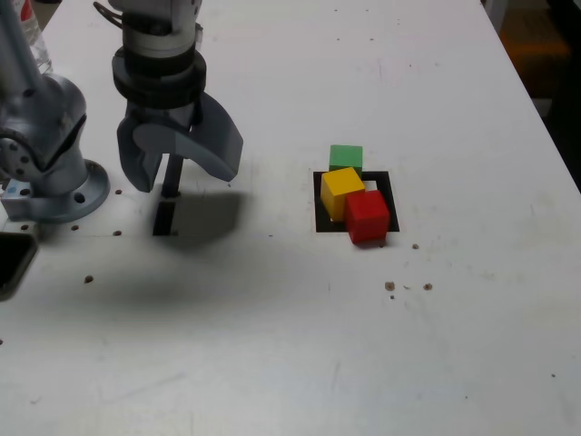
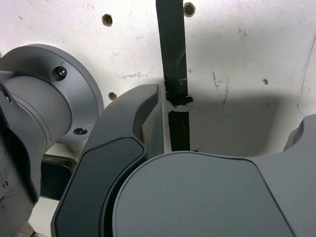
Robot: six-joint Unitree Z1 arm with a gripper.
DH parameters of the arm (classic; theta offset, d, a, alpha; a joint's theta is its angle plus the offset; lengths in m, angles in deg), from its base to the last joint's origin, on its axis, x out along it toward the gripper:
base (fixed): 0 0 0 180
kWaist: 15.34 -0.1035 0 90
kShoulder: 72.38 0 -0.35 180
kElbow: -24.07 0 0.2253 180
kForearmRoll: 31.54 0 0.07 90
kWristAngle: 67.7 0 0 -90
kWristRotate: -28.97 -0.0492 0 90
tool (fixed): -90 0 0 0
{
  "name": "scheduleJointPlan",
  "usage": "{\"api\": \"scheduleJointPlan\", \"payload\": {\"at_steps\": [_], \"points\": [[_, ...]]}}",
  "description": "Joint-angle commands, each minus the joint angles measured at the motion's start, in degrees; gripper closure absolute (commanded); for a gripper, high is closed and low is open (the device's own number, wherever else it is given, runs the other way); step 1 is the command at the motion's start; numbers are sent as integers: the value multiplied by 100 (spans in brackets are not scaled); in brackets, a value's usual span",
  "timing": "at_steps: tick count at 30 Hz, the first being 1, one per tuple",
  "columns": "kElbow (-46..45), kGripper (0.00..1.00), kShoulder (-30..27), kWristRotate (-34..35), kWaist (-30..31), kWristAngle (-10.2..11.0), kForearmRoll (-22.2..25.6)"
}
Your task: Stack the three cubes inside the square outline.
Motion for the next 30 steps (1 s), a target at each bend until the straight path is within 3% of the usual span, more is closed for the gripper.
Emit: {"api": "scheduleJointPlan", "payload": {"at_steps": [1, 30], "points": [[13, 0, -26, 6, -9, 7, 13], [11, 0, -45, 6, -10, 65, 86]]}}
